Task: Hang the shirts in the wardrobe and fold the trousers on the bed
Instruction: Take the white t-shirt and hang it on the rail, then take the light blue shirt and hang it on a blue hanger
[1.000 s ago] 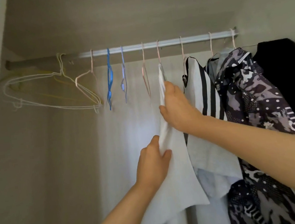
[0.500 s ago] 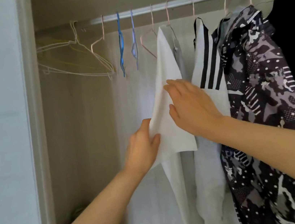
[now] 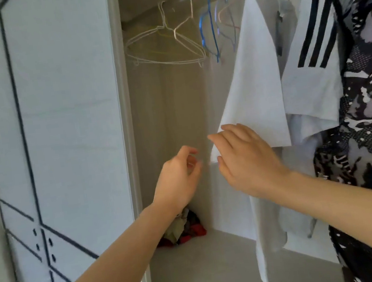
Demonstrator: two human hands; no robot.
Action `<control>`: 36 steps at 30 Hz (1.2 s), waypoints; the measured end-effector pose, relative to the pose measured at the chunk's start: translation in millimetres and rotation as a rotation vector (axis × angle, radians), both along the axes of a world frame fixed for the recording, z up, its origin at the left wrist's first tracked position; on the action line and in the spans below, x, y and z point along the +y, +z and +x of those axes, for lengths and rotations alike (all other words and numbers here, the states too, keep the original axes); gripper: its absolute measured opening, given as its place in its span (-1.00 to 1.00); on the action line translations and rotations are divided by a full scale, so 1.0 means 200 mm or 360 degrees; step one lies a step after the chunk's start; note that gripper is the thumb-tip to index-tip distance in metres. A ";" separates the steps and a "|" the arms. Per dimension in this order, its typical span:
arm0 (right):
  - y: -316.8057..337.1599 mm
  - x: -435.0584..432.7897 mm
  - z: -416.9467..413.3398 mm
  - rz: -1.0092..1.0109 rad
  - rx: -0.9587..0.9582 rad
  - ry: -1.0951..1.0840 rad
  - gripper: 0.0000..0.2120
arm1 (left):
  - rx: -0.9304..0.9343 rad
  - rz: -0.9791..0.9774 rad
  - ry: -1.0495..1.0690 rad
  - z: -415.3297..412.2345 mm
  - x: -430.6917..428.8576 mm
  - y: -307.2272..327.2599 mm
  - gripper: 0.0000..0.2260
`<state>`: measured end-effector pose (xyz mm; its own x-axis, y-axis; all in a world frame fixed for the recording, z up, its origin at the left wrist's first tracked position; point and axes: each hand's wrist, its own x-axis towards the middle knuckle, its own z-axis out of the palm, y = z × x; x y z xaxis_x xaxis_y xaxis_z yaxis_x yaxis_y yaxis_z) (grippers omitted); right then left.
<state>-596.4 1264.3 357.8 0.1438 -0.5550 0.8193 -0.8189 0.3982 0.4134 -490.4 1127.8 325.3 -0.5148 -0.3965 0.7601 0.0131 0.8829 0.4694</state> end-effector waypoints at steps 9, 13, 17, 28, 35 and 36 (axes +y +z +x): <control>-0.43 -0.08 0.38 0.0286 -0.0237 0.0566 -0.58 | -0.0281 0.0004 0.0740 0.70 0.15 -0.45 -0.77; -0.63 -0.17 0.58 0.0443 -0.0274 0.0819 -0.62 | -0.0376 -0.0061 0.1026 1.01 0.21 -0.66 -0.81; -0.84 -0.29 0.75 0.0616 -0.0462 0.1004 -0.66 | -0.0531 -0.0245 0.1181 1.25 0.21 -0.85 -0.87; -1.50 -0.79 1.33 0.1132 -0.0827 0.1302 -0.71 | -0.0668 0.0382 0.1548 1.91 -0.01 -1.46 -0.87; -1.79 -1.13 1.55 0.1406 -0.0956 0.1229 -0.66 | -0.0772 0.0727 0.1694 2.17 -0.27 -1.76 -0.89; -1.82 -1.18 1.56 0.1435 -0.0971 0.1214 -0.66 | -0.0807 0.0790 0.1702 2.20 -0.31 -1.80 -0.87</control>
<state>-283.6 1027.9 -5.4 0.4029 -0.8793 0.2538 -0.8604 -0.4584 -0.2225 -50.4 1066.0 -35.3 0.0465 -0.9730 0.2261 -0.8664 0.0733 0.4939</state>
